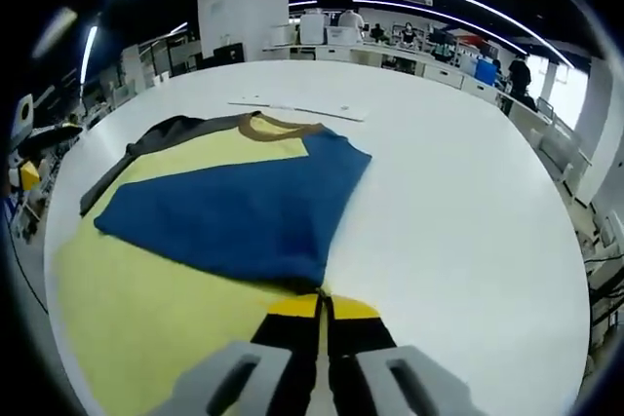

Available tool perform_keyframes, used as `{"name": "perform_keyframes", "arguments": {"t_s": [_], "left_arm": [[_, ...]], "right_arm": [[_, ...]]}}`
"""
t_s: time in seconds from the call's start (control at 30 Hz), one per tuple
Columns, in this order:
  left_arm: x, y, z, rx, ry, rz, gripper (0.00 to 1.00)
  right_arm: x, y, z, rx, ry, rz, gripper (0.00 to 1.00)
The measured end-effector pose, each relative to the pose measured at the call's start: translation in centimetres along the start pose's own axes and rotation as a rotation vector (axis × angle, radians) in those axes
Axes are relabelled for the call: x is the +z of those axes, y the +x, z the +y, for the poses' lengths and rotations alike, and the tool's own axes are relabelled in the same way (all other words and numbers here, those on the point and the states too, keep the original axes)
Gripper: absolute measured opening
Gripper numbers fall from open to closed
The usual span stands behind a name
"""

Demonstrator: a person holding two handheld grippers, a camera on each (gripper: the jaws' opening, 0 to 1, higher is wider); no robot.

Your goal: Fold the garment on the visible template until the final outline fits inside the template.

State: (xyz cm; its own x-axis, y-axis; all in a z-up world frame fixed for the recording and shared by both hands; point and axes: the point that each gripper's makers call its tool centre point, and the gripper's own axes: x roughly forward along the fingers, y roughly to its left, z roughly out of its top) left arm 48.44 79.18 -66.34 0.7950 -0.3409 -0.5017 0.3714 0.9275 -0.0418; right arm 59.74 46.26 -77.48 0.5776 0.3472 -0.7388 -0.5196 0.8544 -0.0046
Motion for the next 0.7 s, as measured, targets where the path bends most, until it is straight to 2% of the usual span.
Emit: {"name": "perform_keyframes", "arguments": {"t_s": [0.33, 0.47, 0.53, 0.6, 0.7], "left_arm": [[-1.3, -0.6, 1.4, 0.023, -0.032, 0.016, 0.94], [-1.7, -0.9, 1.9, 0.03, -0.041, 0.017, 0.93], [-2.0, -1.0, 2.3, 0.037, -0.047, 0.021, 0.92], [-2.4, -1.0, 2.7, 0.048, -0.05, 0.025, 0.91], [-3.4, -1.2, 3.5, 0.07, -0.053, 0.045, 0.89]], "right_arm": [[-0.4, -0.3, -1.5, -0.026, 0.0, 0.022, 0.0], [-0.5, -0.3, -1.6, -0.021, -0.021, 0.022, 0.0], [-0.5, -0.2, -1.4, -0.004, -0.062, 0.02, 0.0], [-0.3, -0.3, -1.6, -0.006, -0.041, 0.01, 0.09], [1.2, -1.0, -1.2, -0.003, -0.034, -0.051, 0.29]]}}
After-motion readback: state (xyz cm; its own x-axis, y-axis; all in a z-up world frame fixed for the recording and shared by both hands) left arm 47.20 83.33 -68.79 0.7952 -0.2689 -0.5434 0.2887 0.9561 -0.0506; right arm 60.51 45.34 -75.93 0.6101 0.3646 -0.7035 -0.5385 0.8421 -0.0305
